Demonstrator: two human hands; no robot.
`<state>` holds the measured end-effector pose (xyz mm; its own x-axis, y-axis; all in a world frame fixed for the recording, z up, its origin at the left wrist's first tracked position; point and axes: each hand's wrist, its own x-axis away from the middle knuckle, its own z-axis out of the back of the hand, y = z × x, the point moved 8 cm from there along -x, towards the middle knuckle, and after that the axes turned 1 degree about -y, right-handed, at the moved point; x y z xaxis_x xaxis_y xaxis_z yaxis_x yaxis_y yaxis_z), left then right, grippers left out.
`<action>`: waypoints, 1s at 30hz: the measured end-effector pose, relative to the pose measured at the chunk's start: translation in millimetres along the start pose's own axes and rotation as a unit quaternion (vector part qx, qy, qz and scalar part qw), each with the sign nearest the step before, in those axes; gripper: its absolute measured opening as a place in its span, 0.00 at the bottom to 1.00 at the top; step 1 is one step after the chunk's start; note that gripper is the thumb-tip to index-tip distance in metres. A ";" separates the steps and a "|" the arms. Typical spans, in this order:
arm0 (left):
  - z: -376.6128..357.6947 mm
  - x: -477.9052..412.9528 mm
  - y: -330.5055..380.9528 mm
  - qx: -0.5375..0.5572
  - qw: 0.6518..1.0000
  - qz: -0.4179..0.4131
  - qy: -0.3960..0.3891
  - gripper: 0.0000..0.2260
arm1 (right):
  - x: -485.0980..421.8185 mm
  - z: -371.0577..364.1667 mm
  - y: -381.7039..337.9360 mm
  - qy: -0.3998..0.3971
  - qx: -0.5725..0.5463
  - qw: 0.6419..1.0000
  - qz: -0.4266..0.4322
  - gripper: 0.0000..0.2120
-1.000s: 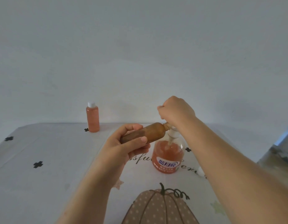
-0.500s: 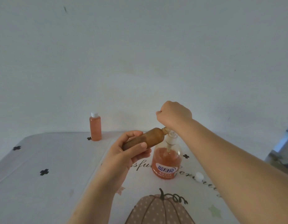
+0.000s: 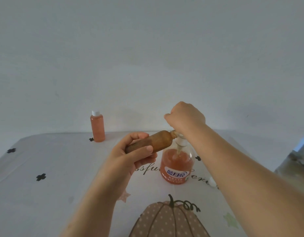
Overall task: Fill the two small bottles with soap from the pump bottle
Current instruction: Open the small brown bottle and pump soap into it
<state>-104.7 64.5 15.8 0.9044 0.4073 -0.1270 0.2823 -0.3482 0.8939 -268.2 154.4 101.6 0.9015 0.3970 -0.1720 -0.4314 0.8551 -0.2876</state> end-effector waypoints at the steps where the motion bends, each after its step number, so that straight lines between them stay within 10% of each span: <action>1: -0.3 -0.6 0.5 0.001 1.000 -0.002 -0.001 0.14 | -0.7 0.4 0.8 0.001 -0.003 1.000 -0.003 0.11; 30: -1.8 2.0 -0.3 0.003 1.000 0.006 0.001 0.18 | -5.4 -4.3 2.2 0.002 -0.011 1.000 0.000 0.08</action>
<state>-103.6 67.0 16.0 0.9067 0.4055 -0.1160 0.2741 -0.3575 0.8928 -274.2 152.7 97.8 0.9013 0.3961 -0.1752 -0.4323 0.8475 -0.3081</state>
